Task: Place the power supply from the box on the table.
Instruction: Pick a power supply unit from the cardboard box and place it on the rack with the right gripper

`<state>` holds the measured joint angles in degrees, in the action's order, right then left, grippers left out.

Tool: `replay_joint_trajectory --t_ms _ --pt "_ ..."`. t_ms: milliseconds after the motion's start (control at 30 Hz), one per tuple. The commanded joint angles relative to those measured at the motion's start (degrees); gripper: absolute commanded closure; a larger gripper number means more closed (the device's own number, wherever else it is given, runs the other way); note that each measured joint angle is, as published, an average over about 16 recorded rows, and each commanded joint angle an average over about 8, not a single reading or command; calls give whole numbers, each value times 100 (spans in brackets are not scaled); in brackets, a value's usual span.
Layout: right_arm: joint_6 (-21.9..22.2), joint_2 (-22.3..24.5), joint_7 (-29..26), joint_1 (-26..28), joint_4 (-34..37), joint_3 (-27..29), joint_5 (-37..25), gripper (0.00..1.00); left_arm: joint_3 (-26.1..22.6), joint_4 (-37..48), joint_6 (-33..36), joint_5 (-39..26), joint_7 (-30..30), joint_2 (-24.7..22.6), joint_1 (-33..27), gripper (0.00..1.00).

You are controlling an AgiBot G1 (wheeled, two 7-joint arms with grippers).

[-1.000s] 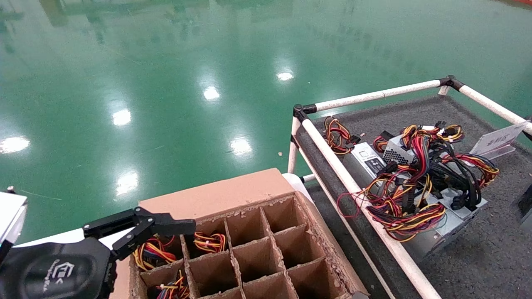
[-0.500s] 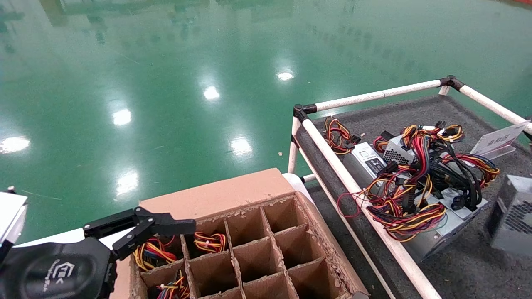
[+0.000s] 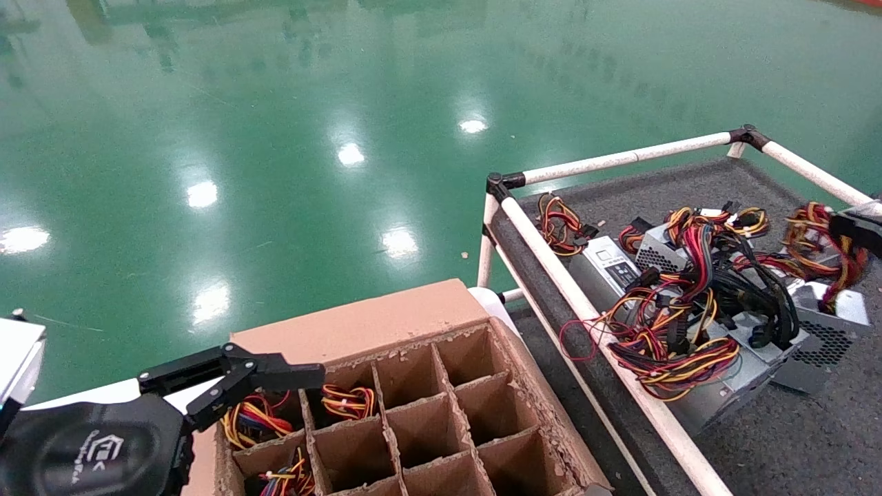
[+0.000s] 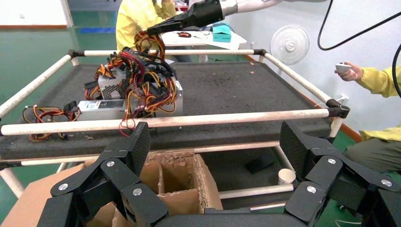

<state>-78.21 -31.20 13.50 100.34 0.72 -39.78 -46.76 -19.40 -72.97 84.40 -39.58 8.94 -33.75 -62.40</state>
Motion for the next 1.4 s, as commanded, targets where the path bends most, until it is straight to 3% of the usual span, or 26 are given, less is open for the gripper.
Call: replay_joint_trajectory --t_ms 33,367,433,633,700,1400 --pt "-20 -91 -2 -41 -13 27 38 100 0 0 0 0 0 0 0 0" --pt "-334 -16 -33 -248 16 58 80 100 -1 0 -1 1 -1 1 0 0" --pt "-373 6 -22 -313 29 45 60 94 -2 0 -1 1 -1 1 0 0" --pt "-448 57 -5 -430 37 21 27 20 -2 0 -1 2 -1 1 0 0" --pt "-463 64 -6 -442 31 19 27 0 -2 1 -2 2 -1 1 0 0" --pt "-461 69 -7 -440 27 16 17 0 -2 1 -3 3 -2 1 1 0"
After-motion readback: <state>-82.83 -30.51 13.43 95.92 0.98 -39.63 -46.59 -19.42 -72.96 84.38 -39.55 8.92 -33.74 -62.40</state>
